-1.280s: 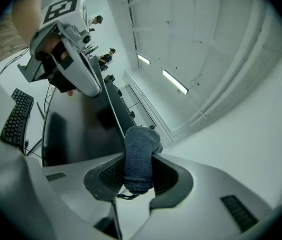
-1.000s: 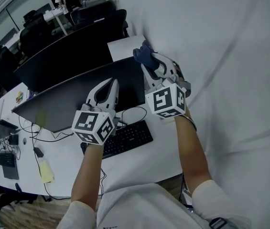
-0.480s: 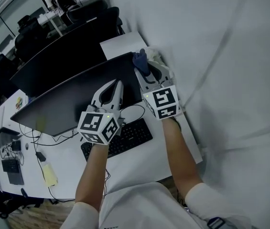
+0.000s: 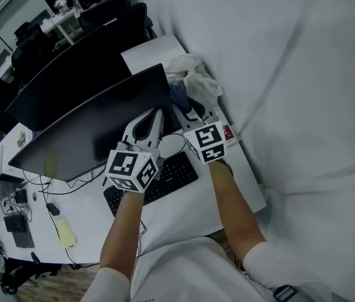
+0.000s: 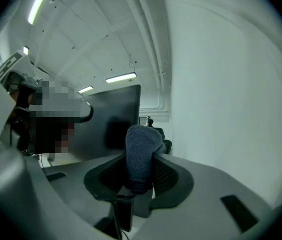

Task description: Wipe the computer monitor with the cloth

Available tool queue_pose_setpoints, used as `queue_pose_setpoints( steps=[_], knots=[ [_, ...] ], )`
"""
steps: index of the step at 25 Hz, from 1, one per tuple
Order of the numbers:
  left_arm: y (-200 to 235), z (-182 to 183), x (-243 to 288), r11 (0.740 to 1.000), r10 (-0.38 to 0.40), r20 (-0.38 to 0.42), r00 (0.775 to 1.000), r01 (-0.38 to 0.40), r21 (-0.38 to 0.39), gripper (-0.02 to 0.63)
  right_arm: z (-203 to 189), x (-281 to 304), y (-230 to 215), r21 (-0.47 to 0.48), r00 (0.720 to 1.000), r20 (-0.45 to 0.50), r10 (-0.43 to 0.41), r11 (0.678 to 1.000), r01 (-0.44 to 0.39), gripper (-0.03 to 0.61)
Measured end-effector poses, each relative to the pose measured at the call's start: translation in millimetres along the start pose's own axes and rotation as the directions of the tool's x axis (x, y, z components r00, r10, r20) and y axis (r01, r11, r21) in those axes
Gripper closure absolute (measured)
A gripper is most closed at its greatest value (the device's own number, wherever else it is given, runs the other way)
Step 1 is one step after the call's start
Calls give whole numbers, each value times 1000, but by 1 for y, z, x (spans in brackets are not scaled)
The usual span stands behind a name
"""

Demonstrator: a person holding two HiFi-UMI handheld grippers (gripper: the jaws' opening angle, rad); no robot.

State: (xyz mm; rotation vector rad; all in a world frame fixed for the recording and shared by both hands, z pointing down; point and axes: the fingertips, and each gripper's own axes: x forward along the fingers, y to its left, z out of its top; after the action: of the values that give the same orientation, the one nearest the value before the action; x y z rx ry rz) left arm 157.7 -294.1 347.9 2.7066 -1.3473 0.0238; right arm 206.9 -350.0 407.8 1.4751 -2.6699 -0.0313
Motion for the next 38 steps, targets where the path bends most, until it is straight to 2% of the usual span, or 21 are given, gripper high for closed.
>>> queue_pose_setpoints(
  steps=[4, 13, 22, 28, 32, 36, 38],
  knots=[
    [-2, -16, 2, 1000, 0, -15, 1000, -1, -15, 609, -27, -1, 3, 14, 999, -38, 3, 1000, -3, 445],
    [-8, -54, 4, 1000, -1, -70, 998, 2, 11, 609, -85, -1, 9, 30, 992, -123, 6, 1000, -2, 445],
    [-12, -82, 6, 1000, -11, -109, 994, 11, 5, 609, -126, -1, 11, 79, 985, -174, 17, 997, -3, 445],
    [-7, -95, -6, 1000, 6, -142, 990, -5, 10, 609, -163, 1, 9, 165, 978, -210, 10, 986, 25, 445],
    [1, -103, -15, 1000, 28, -151, 988, -29, -3, 609, -193, 2, 9, 312, 973, -231, -1, 947, 75, 445],
    [3, -109, -23, 999, 43, -155, 987, -45, -11, 609, -224, 0, 13, 500, 970, -245, -10, 856, 135, 445],
    [4, -112, -28, 999, 49, -159, 986, -51, -13, 609, -234, -1, 17, 559, 967, -256, -14, 814, 160, 445]
  ],
)
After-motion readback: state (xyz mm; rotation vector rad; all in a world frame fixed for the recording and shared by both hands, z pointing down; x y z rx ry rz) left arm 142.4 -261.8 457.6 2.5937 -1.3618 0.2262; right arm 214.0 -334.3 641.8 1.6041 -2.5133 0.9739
